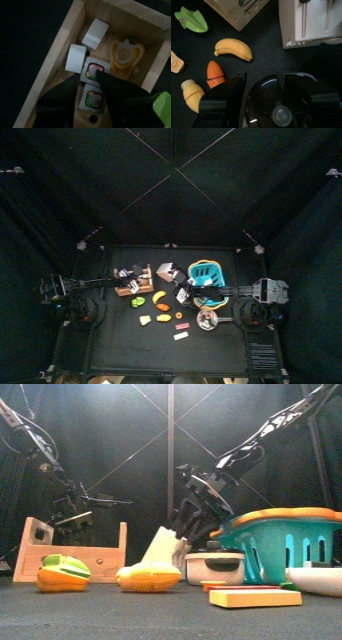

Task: Grab white sushi piece

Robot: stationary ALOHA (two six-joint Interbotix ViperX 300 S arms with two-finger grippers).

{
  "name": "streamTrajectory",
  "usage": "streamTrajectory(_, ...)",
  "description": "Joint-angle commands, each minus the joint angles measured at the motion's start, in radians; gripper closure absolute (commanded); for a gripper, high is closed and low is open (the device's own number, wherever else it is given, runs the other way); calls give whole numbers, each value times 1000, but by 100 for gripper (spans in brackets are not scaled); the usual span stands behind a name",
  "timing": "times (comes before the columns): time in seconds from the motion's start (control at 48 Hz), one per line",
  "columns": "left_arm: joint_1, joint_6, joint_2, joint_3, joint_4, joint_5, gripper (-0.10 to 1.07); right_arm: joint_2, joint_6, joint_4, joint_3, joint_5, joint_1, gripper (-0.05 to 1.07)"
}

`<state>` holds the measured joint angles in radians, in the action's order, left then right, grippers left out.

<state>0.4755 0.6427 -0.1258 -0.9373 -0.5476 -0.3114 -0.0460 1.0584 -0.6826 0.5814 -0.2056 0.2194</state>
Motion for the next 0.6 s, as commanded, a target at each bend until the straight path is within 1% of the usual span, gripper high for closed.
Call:
streamTrajectory(0.0,6,2,2,-15,9,-12,41,11,3,5,-8,8,2,16)
streamTrajectory(0.104,3,0,-3,-17,28,-11,47,9,3,5,-8,9,2,16)
streamTrajectory(0.188,3,-5,-9,-17,37,-11,47,9,3,5,-8,9,2,16)
streamTrajectory(0.25,3,-5,-18,-17,38,-11,45,9,3,5,-8,9,2,16)
streamTrajectory(0.333,3,-6,-29,-17,38,-5,38,9,3,5,-8,8,2,16)
streamTrajectory(0.479,2,-5,-44,-18,40,-6,20,8,3,3,-6,8,2,16)
streamTrajectory(0.583,2,-5,-49,-17,40,0,11,8,3,5,-6,9,2,16)
